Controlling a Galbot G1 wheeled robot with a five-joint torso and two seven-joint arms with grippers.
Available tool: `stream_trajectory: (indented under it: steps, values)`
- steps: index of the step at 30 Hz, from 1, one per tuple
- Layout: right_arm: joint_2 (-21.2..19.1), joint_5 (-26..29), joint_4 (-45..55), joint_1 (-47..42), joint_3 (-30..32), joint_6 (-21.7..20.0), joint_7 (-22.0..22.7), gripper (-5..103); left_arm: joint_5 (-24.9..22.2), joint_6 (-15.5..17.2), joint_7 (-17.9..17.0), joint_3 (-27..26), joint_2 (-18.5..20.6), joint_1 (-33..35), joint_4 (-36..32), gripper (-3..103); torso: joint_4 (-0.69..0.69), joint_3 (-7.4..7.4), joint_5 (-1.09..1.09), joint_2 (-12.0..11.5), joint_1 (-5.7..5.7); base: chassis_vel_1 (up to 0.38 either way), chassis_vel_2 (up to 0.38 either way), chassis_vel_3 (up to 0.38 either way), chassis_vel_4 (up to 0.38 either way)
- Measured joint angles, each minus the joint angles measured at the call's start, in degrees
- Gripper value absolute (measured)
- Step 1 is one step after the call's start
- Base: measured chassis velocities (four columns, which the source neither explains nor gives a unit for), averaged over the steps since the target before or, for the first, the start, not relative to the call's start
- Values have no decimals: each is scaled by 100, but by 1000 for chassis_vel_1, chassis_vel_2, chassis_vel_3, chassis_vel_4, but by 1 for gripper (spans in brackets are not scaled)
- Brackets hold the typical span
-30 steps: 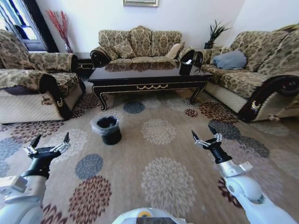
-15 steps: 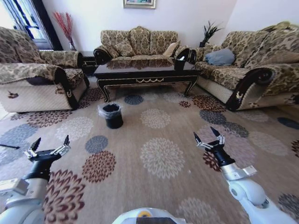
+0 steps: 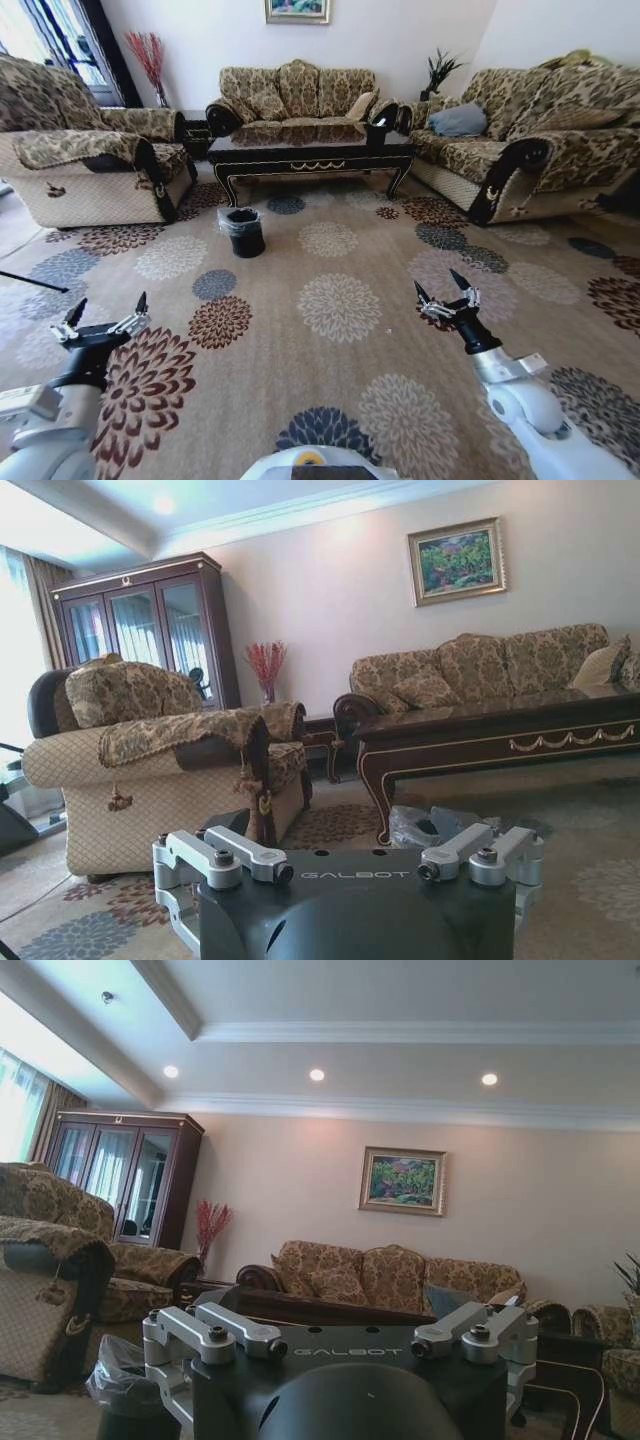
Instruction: Move to the front of the table and pick up the trash from the floor, then place it into the trash bin.
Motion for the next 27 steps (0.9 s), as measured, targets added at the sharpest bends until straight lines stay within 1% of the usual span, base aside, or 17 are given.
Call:
stream_trajectory:
  steps: [5, 18, 27]
  values:
    - [6, -5, -19, -9, 16, 7, -19, 100, 1, -1, 1, -1, 42, 1, 1, 100, -2, 0, 0, 0, 0, -20, 34, 19, -33]
    - [67, 208, 34, -113, 37, -21, -30, 100, -5, -7, 4, -12, 55, 11, 1, 100, -2, -2, 0, 0, -1, 0, 0, 0, 0]
    - [74, 203, 48, -173, 95, 41, -54, 100, -5, -9, 4, 9, 22, -15, 1, 100, -2, -2, 0, 0, 0, -63, -59, 62, 60]
